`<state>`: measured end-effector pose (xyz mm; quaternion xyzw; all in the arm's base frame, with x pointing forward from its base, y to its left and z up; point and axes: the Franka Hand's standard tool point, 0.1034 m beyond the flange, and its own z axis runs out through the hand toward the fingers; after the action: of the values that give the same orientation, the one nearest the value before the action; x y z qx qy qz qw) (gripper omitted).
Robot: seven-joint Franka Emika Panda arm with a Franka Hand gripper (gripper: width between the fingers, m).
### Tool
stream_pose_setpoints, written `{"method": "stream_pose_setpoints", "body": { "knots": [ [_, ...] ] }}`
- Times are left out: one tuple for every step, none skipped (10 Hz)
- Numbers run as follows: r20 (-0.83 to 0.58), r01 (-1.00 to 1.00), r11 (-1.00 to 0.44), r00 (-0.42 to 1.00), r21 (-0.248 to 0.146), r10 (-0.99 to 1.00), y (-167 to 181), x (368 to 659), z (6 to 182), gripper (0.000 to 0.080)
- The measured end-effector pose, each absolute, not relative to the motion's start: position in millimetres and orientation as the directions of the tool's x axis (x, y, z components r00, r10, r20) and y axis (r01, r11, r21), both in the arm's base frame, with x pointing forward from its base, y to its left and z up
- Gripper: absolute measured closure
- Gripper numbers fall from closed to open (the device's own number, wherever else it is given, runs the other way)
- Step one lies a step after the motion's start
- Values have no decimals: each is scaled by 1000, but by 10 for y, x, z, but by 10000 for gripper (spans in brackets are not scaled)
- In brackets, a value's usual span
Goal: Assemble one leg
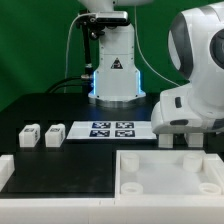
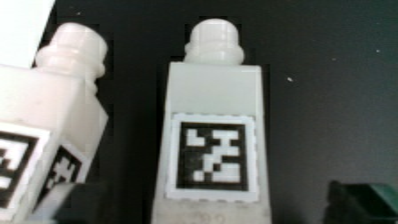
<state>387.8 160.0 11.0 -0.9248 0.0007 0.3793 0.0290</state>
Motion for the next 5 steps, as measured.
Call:
{"method": "stream_pose_setpoints", "body": {
  "knots": [
    [-702, -23, -998, 712, -53, 21, 1601, 3878, 110, 386],
    [-702, -23, -998, 712, -53, 21, 1601, 3877, 110, 386],
    [-702, -23, -998, 712, -53, 21, 1601, 3877, 110, 509],
    [-702, -23, -998, 712, -53, 21, 1601, 3877, 110, 509],
    [-702, -23, -998, 712, -53, 21, 1601, 3877, 110, 509]
  ]
}}
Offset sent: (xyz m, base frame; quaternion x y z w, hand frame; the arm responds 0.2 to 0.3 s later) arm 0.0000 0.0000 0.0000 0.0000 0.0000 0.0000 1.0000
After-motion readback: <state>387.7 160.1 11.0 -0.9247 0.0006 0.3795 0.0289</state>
